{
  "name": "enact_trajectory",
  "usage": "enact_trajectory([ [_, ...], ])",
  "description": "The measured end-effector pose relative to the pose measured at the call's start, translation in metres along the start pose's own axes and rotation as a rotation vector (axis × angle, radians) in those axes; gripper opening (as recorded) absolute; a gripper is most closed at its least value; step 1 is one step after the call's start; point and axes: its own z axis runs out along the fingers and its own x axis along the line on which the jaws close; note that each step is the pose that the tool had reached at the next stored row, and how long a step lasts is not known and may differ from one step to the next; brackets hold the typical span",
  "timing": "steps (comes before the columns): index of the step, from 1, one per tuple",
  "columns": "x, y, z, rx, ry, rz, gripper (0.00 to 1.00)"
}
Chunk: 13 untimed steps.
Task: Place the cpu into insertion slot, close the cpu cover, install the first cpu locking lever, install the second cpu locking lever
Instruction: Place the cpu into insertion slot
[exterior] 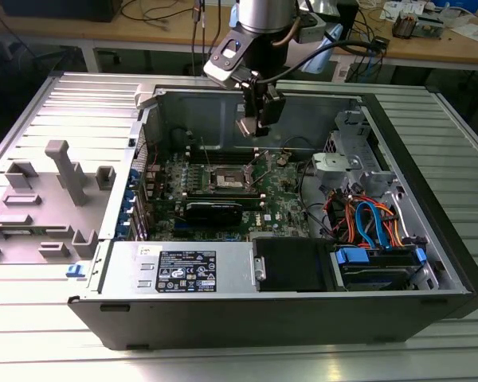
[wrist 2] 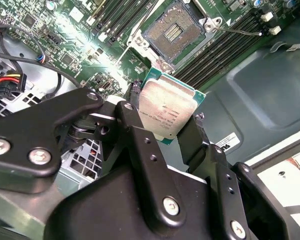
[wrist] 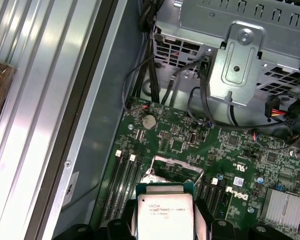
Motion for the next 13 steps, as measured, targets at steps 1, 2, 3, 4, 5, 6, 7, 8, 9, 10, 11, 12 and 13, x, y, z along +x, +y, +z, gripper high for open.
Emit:
enact_trajectory([
  [1,-0.0001,0.0,0.0,0.0,0.0,0.0,0.55],
  [2,-0.0002,0.0,-0.0001,0.0002,-0.0002,0.0,0.55],
  [3,-0.0002,-0.0001,-0.0001,0.0001,-0.0002,0.001,0.55],
  [4,-0.0003,-0.0001,0.0,0.0001,-0.0002,0.001,0.55],
  [5,-0.0003,0.0,0.0,0.0,-0.0001,0.001,0.55],
  [6,-0.0003,0.0,0.0,0.0001,-0.0001,0.001,0.55],
  [7,-0.0003,-0.0001,0.0,0.0001,-0.0001,0.001,0.55],
  [8,-0.0003,-0.0001,0.0,0.0,-0.0001,0.001,0.55],
  [9,-0.0003,-0.0001,0.0001,0.0001,-0.0004,0.004,0.55],
  [10,-0.0003,-0.0001,0.0003,0.0003,-0.0007,0.012,0.55],
  [11,-0.0003,-0.0001,0.0006,0.0005,-0.001,0.022,0.55],
  [12,-0.0003,-0.0001,0.0008,0.0007,-0.0016,0.037,0.55],
  [13,-0.0003,-0.0001,0.0011,0.0011,-0.0023,0.055,0.55],
])
